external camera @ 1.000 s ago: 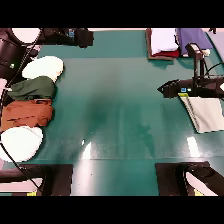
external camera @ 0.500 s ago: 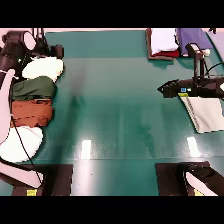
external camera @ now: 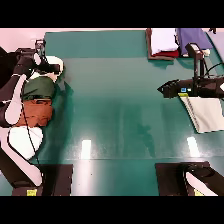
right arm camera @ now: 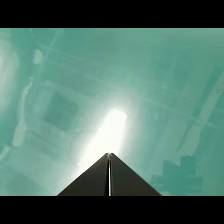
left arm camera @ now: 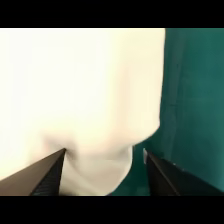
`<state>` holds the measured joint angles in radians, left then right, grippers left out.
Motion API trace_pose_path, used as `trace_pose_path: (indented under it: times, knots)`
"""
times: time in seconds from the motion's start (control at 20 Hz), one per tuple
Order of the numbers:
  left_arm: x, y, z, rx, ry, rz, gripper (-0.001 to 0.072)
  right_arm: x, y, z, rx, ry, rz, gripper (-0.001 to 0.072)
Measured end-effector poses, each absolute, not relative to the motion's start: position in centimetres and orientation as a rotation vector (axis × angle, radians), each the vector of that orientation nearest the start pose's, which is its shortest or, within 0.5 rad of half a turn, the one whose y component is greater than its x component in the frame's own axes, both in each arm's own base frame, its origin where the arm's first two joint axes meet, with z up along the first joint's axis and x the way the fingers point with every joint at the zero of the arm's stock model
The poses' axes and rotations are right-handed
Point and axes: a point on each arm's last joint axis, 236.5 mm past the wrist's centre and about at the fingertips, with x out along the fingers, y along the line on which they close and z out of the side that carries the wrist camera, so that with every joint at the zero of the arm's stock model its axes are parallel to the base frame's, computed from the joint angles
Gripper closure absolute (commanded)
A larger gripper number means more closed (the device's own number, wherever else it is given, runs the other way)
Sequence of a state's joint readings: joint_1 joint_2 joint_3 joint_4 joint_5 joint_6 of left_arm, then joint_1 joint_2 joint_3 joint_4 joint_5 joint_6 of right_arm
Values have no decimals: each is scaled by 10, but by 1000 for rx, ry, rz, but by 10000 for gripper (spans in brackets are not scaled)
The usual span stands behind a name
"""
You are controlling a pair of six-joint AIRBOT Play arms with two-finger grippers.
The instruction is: Fold the shirts.
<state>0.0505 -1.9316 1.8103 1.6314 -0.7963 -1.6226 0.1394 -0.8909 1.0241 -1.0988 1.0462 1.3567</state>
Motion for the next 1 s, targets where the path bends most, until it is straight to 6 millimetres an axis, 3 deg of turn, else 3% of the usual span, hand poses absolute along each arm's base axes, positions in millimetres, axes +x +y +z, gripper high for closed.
trace_pose_path:
  times: [0.05,0.1,0.25,0.4,0.5,0.65,0.75,0.85,0.95,1.0]
  knots:
    - [616,43,-29,-12,914,94,493,335,141,132,149,873,494,692]
    - [617,45,-31,-10,912,96,678,335,141,132,149,873,494,692]
    - [622,47,-27,-10,898,99,684,335,141,132,150,873,496,692]
    - [626,47,7,-12,877,103,685,340,142,143,153,839,494,692]
    - [629,48,67,-11,793,106,685,347,142,165,150,778,493,692]
    - [610,31,192,27,595,71,685,361,141,220,141,634,492,693]
    - [576,9,277,74,461,25,685,365,140,261,131,531,490,693]
    - [534,-21,342,113,362,-36,686,366,139,301,121,433,491,692]
    - [490,-59,385,137,299,-125,686,363,137,336,107,352,492,692]
    - [471,-79,395,146,292,-176,686,361,136,351,97,317,489,693]
